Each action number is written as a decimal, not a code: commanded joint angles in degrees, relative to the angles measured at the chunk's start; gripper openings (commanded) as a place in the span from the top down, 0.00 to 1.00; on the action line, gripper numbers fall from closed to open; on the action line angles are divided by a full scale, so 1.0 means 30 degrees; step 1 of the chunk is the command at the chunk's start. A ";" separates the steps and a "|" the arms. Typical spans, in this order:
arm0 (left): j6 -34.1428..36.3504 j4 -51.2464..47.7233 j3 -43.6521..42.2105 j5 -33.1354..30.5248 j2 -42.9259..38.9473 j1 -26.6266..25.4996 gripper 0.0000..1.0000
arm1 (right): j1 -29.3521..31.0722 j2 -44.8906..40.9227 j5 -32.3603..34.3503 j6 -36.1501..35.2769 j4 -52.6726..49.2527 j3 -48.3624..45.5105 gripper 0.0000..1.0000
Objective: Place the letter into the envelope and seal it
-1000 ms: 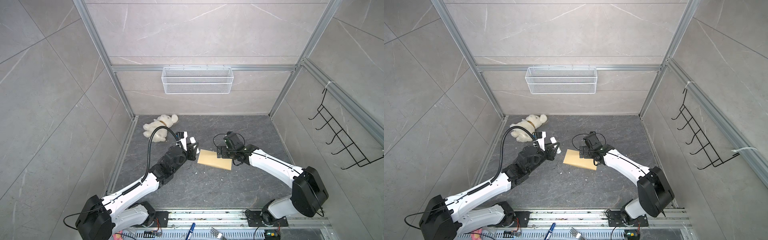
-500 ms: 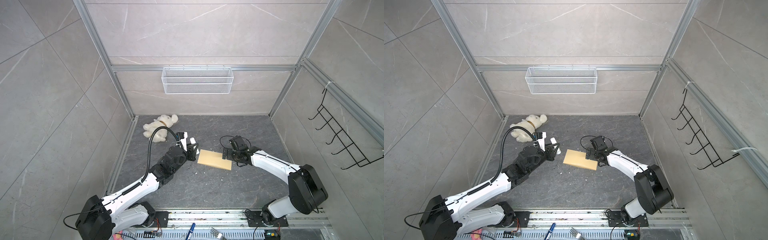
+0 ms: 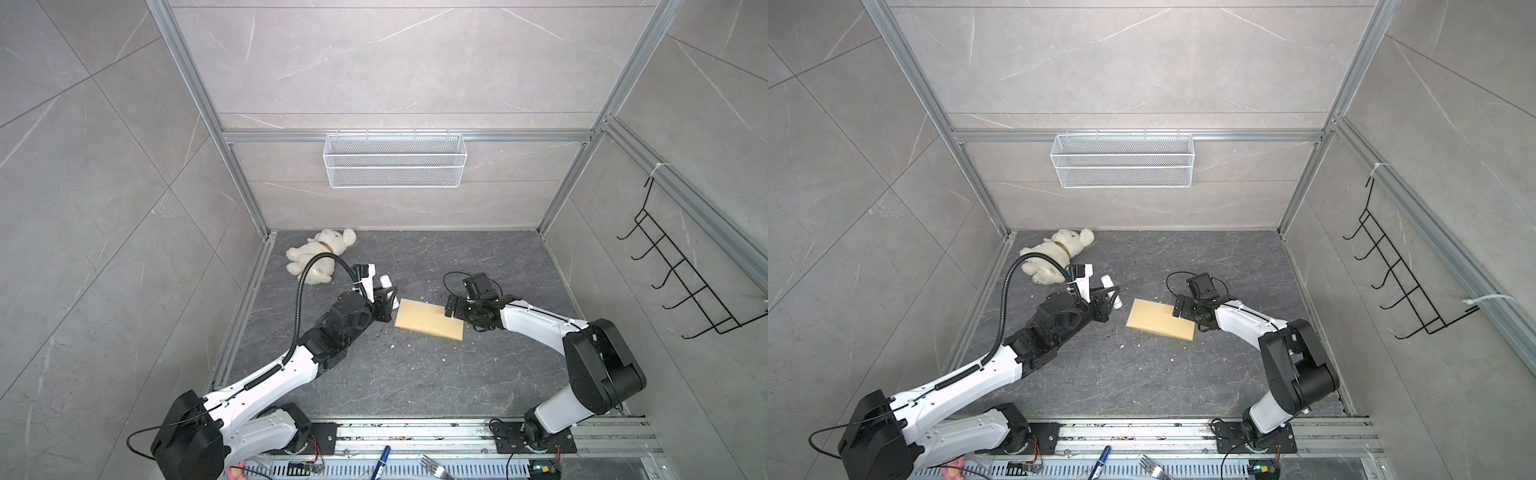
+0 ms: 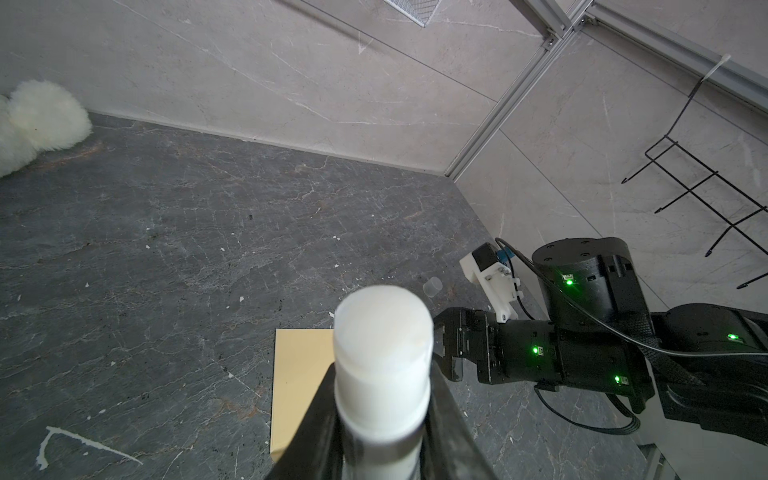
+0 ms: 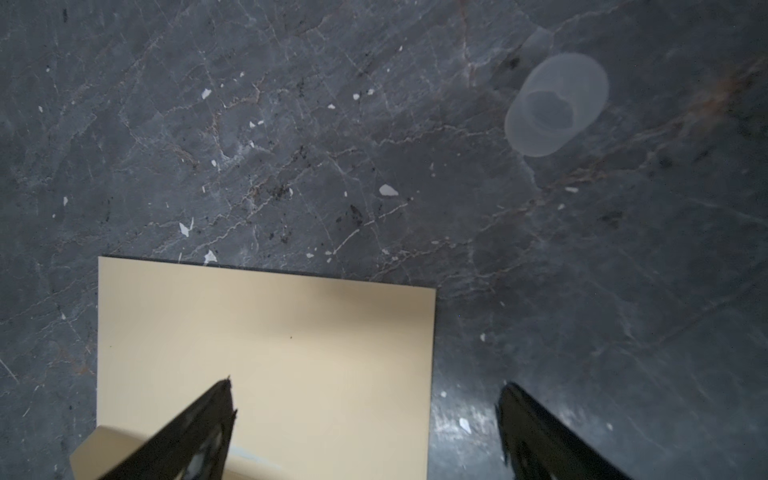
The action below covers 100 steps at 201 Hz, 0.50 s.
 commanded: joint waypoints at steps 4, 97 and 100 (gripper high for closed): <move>0.0544 0.0704 0.0953 0.0245 -0.0444 0.0101 1.00 | -0.0201 0.0523 -0.0803 0.0397 0.0852 -0.0366 0.01; 0.0559 0.0690 0.1019 0.0329 -0.0296 0.0095 1.00 | -0.0483 0.1402 -0.1988 0.0501 0.1713 -0.0551 0.01; 0.0549 0.0700 0.1016 0.0339 -0.0310 0.0092 1.00 | -0.0467 0.1424 -0.2016 0.0499 0.1722 -0.0546 0.01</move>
